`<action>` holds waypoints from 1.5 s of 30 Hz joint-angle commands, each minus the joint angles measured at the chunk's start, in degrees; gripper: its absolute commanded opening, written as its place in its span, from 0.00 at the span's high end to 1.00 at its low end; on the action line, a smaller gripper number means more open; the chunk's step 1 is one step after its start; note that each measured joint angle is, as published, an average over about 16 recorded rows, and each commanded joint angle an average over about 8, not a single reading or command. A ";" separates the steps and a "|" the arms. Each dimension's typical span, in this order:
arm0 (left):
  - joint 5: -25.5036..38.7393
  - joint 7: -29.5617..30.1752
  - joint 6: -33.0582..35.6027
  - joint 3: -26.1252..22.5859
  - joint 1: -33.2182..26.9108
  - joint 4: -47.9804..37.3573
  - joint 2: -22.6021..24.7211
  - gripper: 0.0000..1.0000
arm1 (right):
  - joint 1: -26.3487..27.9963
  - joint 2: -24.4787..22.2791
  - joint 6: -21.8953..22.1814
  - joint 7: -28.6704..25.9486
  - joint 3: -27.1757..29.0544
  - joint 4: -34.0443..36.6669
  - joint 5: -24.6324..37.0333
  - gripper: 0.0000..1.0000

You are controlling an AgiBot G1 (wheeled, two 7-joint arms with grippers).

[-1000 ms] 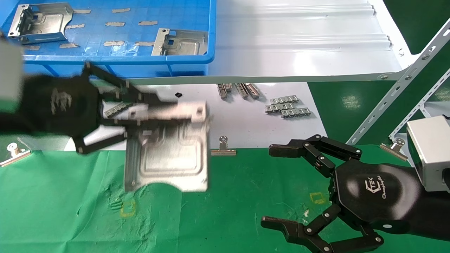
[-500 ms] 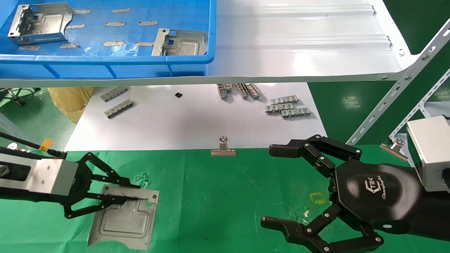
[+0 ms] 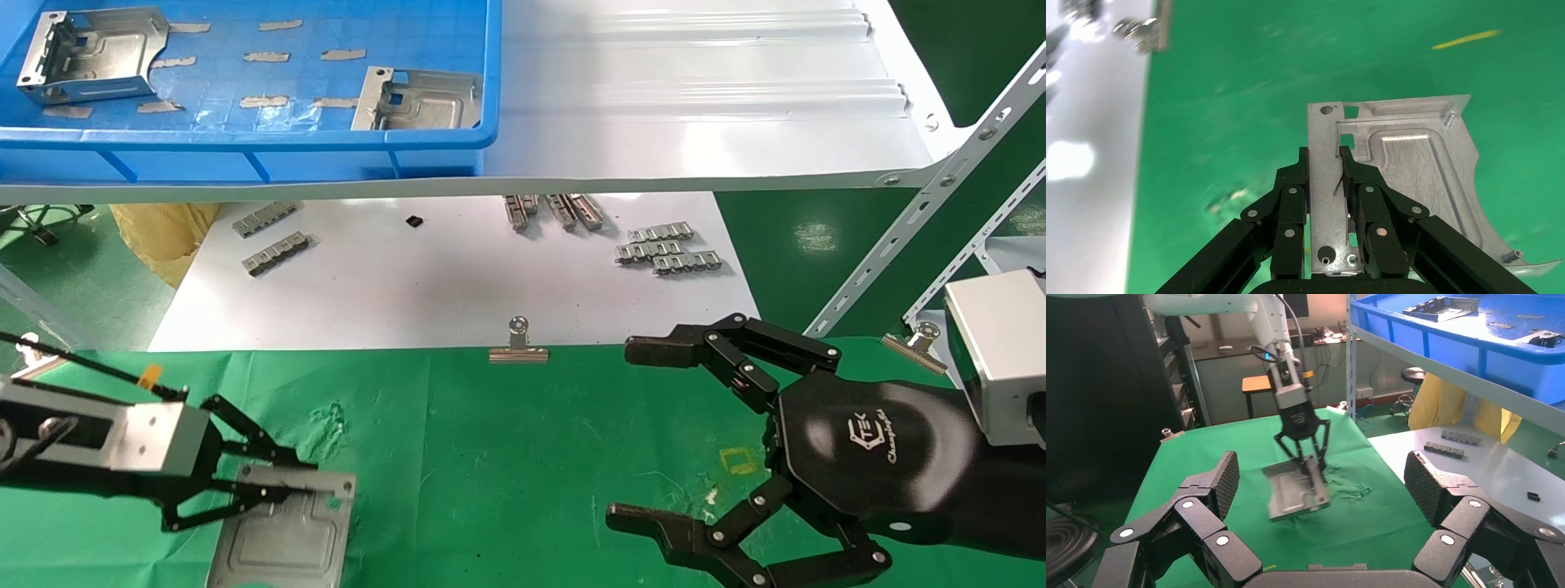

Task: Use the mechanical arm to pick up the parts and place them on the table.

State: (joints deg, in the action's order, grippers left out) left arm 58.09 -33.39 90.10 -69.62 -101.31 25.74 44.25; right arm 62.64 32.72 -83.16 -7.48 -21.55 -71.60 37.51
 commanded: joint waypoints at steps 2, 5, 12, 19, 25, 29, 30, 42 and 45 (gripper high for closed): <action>0.17 -1.80 -0.45 -0.57 -0.33 -3.67 1.32 0.76 | 0.00 0.00 0.00 0.00 0.00 0.00 0.00 0.00; 0.43 -2.96 -0.59 -0.95 -0.29 -6.37 2.36 0.39 | 0.00 0.00 0.00 0.00 0.00 0.00 0.00 0.00; 1.16 -5.19 -2.11 -1.52 -0.45 -11.31 4.16 0.00 | 0.00 0.00 0.00 0.00 0.00 0.00 0.00 0.00; -0.40 -6.90 -0.08 -0.92 -0.22 -13.57 5.13 0.00 | 0.00 0.00 0.00 0.00 0.00 0.00 0.00 0.00; -7.99 -3.27 1.46 1.64 1.66 -10.88 3.21 0.00 | 0.00 0.00 0.00 0.00 -0.01 0.00 0.00 0.00; -14.44 1.74 1.53 2.91 4.13 -6.29 0.34 0.00 | 0.00 0.00 0.00 0.00 -0.01 0.00 0.00 0.00; -15.55 2.67 1.51 3.05 4.63 -5.36 -0.21 0.00 | 0.00 0.00 0.00 0.00 -0.01 0.00 0.00 0.00; -21.69 7.17 1.50 3.75 7.48 -0.70 -2.87 0.00 | -0.01 -0.01 0.02 0.01 0.00 0.01 -0.01 0.00; -21.15 7.12 1.45 3.99 7.43 -0.76 -2.71 0.00 | -0.01 -0.01 0.02 0.01 0.00 0.01 -0.01 0.00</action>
State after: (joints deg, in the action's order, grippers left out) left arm 36.71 -25.61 91.49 -64.93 -93.31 25.84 41.34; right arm 62.63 32.71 -83.14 -7.47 -21.55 -71.59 37.50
